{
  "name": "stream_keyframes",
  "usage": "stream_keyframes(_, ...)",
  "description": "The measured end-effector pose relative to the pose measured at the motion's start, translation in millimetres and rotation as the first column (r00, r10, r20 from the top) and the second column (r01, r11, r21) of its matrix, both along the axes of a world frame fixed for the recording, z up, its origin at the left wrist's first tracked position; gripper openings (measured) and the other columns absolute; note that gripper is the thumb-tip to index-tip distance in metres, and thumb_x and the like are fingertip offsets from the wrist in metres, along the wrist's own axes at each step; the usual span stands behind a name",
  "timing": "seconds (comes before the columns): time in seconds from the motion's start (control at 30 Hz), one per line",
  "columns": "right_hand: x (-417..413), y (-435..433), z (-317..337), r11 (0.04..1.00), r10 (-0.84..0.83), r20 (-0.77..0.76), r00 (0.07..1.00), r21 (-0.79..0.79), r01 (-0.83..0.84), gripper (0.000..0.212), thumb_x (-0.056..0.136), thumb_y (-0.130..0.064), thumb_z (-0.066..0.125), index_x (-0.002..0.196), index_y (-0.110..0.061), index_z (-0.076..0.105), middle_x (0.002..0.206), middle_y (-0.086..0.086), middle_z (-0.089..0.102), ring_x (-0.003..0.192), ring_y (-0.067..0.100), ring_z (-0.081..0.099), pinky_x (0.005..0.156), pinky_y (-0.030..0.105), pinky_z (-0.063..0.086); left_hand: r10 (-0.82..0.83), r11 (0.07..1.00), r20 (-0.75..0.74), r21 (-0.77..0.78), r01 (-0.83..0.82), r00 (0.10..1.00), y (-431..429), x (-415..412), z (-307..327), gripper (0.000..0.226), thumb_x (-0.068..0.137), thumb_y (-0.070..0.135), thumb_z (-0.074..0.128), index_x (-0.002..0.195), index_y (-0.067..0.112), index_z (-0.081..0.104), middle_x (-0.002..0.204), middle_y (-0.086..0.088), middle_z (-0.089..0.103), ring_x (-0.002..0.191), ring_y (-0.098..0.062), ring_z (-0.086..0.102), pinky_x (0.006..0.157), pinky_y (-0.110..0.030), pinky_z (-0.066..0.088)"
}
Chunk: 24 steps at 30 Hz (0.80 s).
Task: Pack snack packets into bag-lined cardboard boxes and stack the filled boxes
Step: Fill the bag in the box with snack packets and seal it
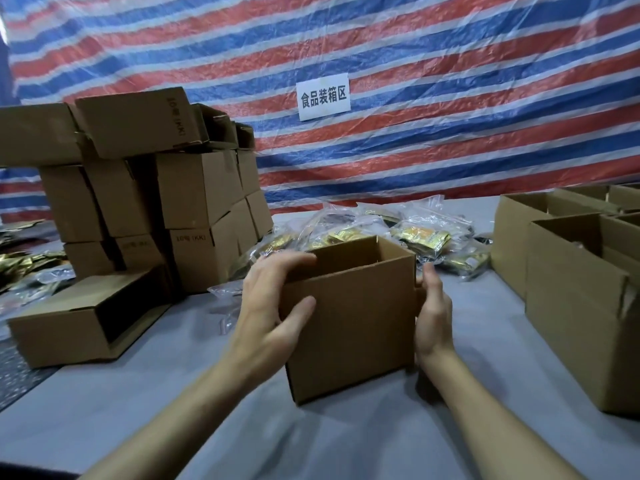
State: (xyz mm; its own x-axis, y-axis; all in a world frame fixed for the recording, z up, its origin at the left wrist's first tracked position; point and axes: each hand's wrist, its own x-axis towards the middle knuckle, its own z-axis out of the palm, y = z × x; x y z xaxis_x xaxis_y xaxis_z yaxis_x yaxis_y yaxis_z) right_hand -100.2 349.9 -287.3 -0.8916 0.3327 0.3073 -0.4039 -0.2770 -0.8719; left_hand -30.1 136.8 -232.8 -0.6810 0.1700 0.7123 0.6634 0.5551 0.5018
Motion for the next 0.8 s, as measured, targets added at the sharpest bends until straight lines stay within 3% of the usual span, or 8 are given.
stream_keyframes(0.07,-1,-1,-1,0.996,0.082,0.031,0.996,-0.045,-0.081,0.059,0.101,-0.059,0.040,0.092,-0.013,0.075,0.086,0.011,0.076,0.083,0.023,0.073,0.070,0.033,0.054,0.025,0.993,0.030,0.112,-0.029,0.999,-1,-14,-13,0.066,0.087,0.031,0.064,0.142,0.047,0.032,0.141,0.032,0.036,0.137,-0.003,0.038,0.114,-0.035,0.041)
stream_keyframes(0.17,1,-4,1,0.973,0.198,0.074,0.977,-0.135,-0.187,0.055,0.101,-0.056,0.039,0.095,-0.009,0.067,0.087,0.018,0.065,0.081,0.030,0.063,0.075,0.037,0.050,-0.066,0.919,0.127,0.394,0.010,0.990,-2,-34,-34,0.099,0.077,0.032,0.078,0.154,0.041,0.017,0.149,0.026,0.035,0.132,0.011,0.043,0.100,-0.008,0.042)
stream_keyframes(0.3,-4,3,1,0.988,0.132,0.204,0.970,-0.109,-0.111,0.058,0.098,-0.063,0.036,0.061,-0.018,0.044,0.059,-0.001,0.048,0.045,0.010,0.045,0.039,0.017,0.030,-0.328,0.757,0.355,0.653,0.018,0.875,-8,-56,-65,0.086,0.056,0.040,0.089,0.133,0.020,0.056,0.121,0.002,0.073,0.116,-0.022,0.068,0.081,-0.022,0.057)
stream_keyframes(0.37,-6,8,-1,0.989,0.129,0.240,0.962,-0.097,-0.109,0.058,0.099,-0.059,0.037,0.055,-0.022,0.040,0.056,-0.003,0.046,0.043,0.011,0.041,0.037,0.017,0.025,-0.404,0.719,0.432,0.695,-0.013,0.806,-10,-65,-75,0.081,0.049,0.041,0.090,0.122,0.016,0.064,0.115,-0.007,0.076,0.109,-0.027,0.071,0.076,-0.024,0.059)
stream_keyframes(0.47,-9,10,-2,0.984,0.177,0.291,0.940,-0.035,-0.174,0.055,0.097,-0.047,0.048,0.048,-0.022,0.052,0.051,-0.007,0.051,0.041,0.010,0.047,0.039,0.018,0.030,-0.424,0.689,0.438,0.724,-0.032,0.793,-16,-74,-82,0.080,0.048,0.038,0.091,0.120,0.013,0.065,0.114,-0.011,0.076,0.098,-0.023,0.075,0.073,-0.027,0.060)
stream_keyframes(0.63,-17,21,-2,0.936,0.350,0.430,0.832,-0.124,-0.330,0.029,0.096,-0.012,0.043,0.069,-0.018,0.051,0.047,-0.006,0.043,0.037,0.008,0.034,0.037,0.021,0.031,-0.439,0.697,0.430,0.717,-0.002,0.789,-16,-73,-82,0.070,0.046,0.037,0.089,0.110,0.015,0.070,0.104,-0.007,0.079,0.089,-0.020,0.076,0.068,-0.026,0.060)
stream_keyframes(0.73,-22,31,13,0.882,0.471,0.444,0.762,-0.205,-0.425,0.027,0.104,-0.019,0.040,0.079,-0.018,0.052,0.059,0.002,0.056,0.051,0.015,0.053,0.054,0.027,0.046,-0.445,0.711,0.441,0.703,0.008,0.779,-14,-71,-81,0.073,0.045,0.036,0.088,0.112,0.014,0.069,0.102,-0.005,0.079,0.088,-0.018,0.076,0.068,-0.024,0.059)
stream_keyframes(0.8,-24,29,23,0.850,0.526,0.394,0.754,-0.221,-0.477,0.043,0.107,-0.021,0.034,0.068,-0.020,0.052,0.053,-0.001,0.053,0.047,0.013,0.052,0.049,0.020,0.044,-0.457,0.717,0.449,0.697,0.020,0.768,-14,-69,-80,0.081,0.046,0.035,0.089,0.120,0.012,0.065,0.107,-0.006,0.078,0.093,-0.020,0.076,0.070,-0.025,0.059)
